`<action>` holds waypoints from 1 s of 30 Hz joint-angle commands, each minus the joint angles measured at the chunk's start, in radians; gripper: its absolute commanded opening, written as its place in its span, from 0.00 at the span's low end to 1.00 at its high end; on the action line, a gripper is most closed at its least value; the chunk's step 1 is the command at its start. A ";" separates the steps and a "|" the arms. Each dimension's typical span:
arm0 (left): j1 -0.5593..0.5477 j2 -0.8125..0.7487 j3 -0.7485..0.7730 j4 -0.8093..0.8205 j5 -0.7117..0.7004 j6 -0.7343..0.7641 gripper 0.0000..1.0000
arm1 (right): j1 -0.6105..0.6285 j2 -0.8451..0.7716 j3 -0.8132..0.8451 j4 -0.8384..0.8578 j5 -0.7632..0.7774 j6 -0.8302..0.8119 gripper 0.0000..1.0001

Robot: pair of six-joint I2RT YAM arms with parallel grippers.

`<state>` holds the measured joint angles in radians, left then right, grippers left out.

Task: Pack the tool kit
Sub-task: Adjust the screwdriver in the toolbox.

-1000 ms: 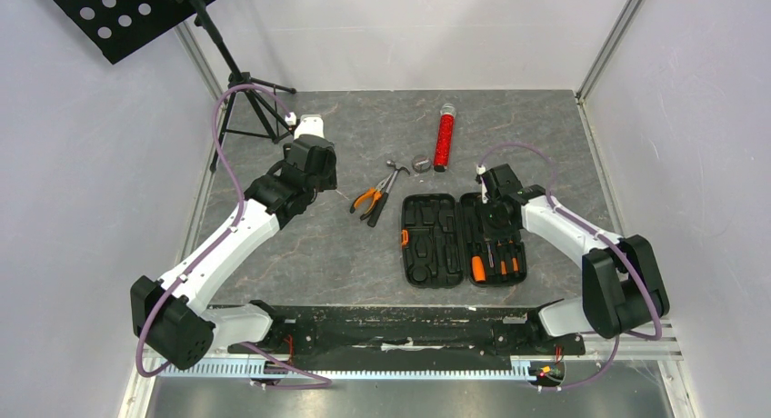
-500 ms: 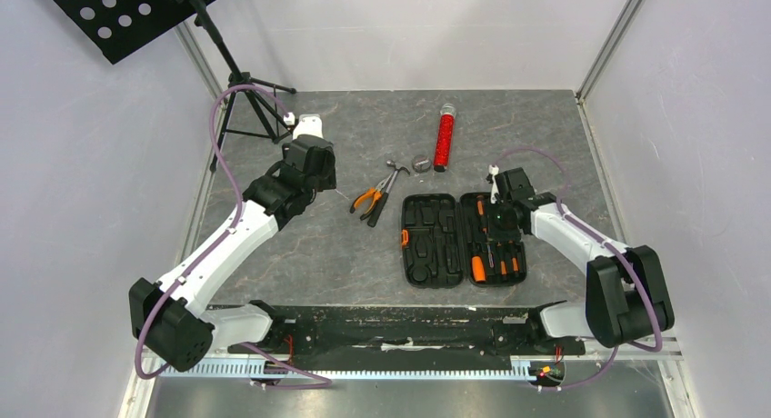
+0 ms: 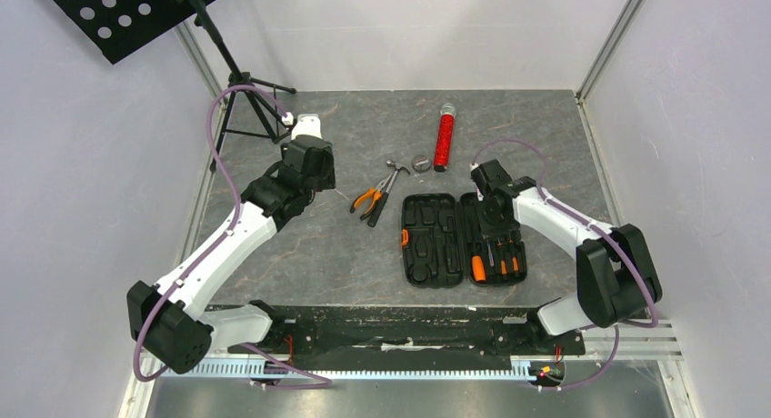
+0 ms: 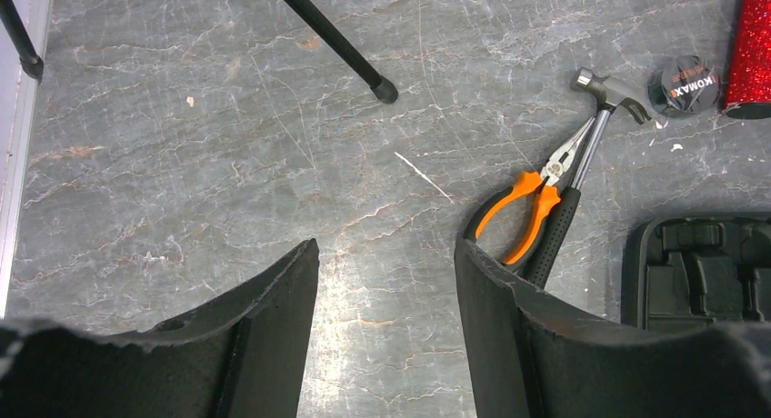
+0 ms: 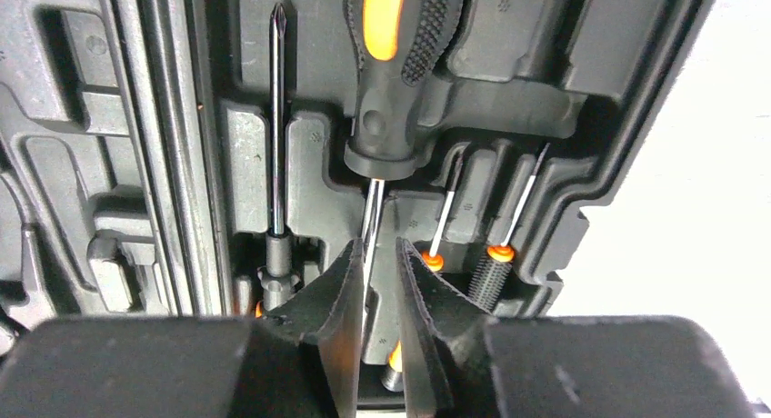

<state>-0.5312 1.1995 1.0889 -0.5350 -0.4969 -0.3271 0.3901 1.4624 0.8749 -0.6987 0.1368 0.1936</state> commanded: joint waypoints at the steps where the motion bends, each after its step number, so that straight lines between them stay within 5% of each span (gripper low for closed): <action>1: 0.007 -0.034 -0.005 0.047 -0.030 0.039 0.63 | -0.005 -0.007 0.105 -0.078 0.051 -0.044 0.22; 6: 0.007 -0.040 -0.007 0.048 -0.031 0.043 0.63 | -0.013 -0.031 0.102 -0.074 0.010 -0.041 0.20; 13: 0.007 -0.040 -0.007 0.049 -0.028 0.042 0.63 | -0.042 -0.041 0.023 -0.028 -0.065 -0.029 0.00; 30: 0.006 -0.040 -0.009 0.050 -0.029 0.043 0.63 | -0.065 -0.075 0.013 -0.005 -0.107 -0.011 0.00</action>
<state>-0.5312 1.1831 1.0843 -0.5217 -0.4969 -0.3077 0.3290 1.4319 0.8532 -0.7197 0.0380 0.1707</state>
